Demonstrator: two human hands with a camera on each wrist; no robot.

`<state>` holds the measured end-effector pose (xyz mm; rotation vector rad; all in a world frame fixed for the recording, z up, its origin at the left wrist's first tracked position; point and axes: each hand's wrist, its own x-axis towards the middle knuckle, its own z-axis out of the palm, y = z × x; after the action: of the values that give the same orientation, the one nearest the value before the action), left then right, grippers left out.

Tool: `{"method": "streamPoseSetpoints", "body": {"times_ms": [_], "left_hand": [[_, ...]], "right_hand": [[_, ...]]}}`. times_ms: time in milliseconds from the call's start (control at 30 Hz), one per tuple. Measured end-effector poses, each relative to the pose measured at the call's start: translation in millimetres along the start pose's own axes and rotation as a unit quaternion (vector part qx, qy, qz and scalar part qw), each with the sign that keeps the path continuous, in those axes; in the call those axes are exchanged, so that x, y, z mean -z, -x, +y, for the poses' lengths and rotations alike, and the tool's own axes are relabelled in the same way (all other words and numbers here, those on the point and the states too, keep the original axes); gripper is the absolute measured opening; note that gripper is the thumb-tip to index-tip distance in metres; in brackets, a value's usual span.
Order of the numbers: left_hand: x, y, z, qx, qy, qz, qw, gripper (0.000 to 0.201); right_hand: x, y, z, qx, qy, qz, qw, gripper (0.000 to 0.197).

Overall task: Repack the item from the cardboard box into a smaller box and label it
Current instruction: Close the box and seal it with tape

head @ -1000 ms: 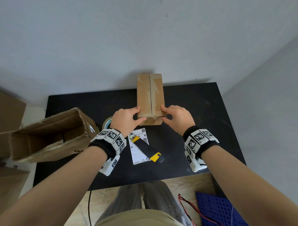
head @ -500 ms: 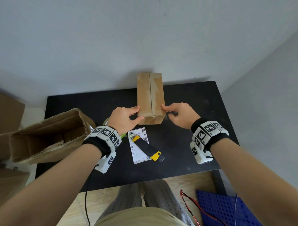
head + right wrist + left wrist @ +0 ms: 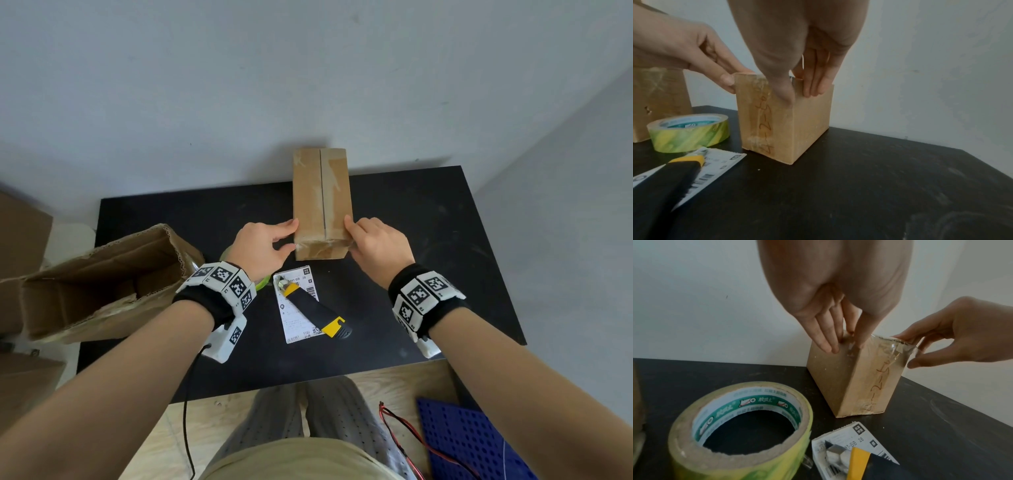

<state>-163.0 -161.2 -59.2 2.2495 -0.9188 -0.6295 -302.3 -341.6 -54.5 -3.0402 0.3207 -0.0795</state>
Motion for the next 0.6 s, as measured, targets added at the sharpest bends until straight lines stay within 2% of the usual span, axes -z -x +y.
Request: {"method": "streamPoseSetpoints", "body": {"times_ms": [100, 200, 267, 367, 433, 600], "left_hand": [[1, 0, -1, -0.008, -0.021, -0.003, 1.0, 0.049], [5, 0, -2, -0.019, -0.033, -0.006, 0.999, 0.049], [7, 0, 0, -0.023, -0.042, -0.007, 0.999, 0.049], [9, -2, 0, -0.027, -0.046, -0.018, 0.998, 0.05], [10, -3, 0, -0.034, -0.044, -0.03, 0.998, 0.049], [18, -7, 1, -0.036, -0.04, -0.064, 0.997, 0.048]], "right_hand": [[-6, 5, -3, 0.01, -0.025, 0.054, 0.998, 0.047], [-4, 8, -3, 0.006, -0.059, 0.06, 0.996, 0.041], [-1, 11, -1, -0.001, -0.087, 0.027, 0.996, 0.045], [8, 13, 9, -0.013, -0.149, -0.08, 0.986, 0.065], [15, 9, 16, -0.015, -0.152, -0.135, 0.979, 0.07], [20, -7, 27, 0.009, -0.136, -0.148, 0.98, 0.049]]}}
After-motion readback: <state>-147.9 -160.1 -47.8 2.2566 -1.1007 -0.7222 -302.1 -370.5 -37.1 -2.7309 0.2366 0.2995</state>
